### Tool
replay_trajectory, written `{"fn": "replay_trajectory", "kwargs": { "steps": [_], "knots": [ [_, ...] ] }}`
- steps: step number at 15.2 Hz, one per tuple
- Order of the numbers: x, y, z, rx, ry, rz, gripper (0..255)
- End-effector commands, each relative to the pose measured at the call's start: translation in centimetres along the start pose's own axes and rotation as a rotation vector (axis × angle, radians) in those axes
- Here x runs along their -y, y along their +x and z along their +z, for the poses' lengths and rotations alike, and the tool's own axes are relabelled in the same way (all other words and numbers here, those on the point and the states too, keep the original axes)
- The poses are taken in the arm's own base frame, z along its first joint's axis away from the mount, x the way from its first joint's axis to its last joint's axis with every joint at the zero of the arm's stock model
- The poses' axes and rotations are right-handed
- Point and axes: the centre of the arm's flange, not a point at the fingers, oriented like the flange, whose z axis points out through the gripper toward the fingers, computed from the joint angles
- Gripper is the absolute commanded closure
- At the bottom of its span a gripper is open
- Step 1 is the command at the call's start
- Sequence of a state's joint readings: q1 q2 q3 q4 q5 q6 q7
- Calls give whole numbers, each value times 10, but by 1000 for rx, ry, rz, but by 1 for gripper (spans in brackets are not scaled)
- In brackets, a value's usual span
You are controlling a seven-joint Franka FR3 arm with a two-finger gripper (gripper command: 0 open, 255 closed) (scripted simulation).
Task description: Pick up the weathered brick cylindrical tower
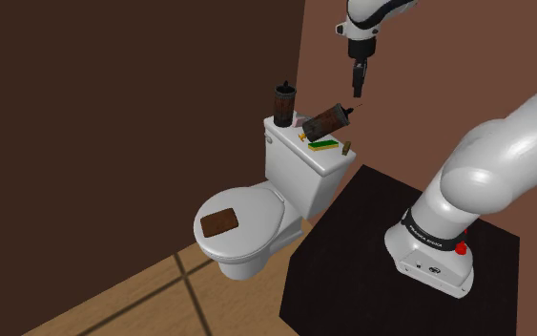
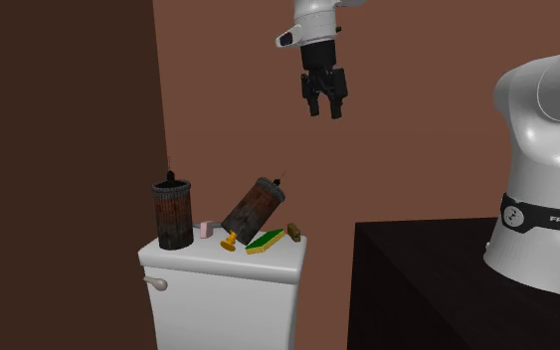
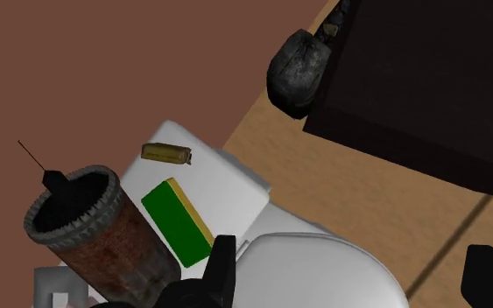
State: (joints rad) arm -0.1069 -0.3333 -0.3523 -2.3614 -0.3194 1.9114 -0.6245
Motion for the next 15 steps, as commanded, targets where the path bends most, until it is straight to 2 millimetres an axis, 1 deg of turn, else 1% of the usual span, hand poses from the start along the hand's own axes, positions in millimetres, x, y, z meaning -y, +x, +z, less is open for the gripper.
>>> {"fn": "replay_trajectory", "kwargs": {
  "steps": [1,15],
  "knots": [
    [-21,4,15,14,-2,-17,0],
    [-168,36,124,108,-3,-123,0]
  ]
}}
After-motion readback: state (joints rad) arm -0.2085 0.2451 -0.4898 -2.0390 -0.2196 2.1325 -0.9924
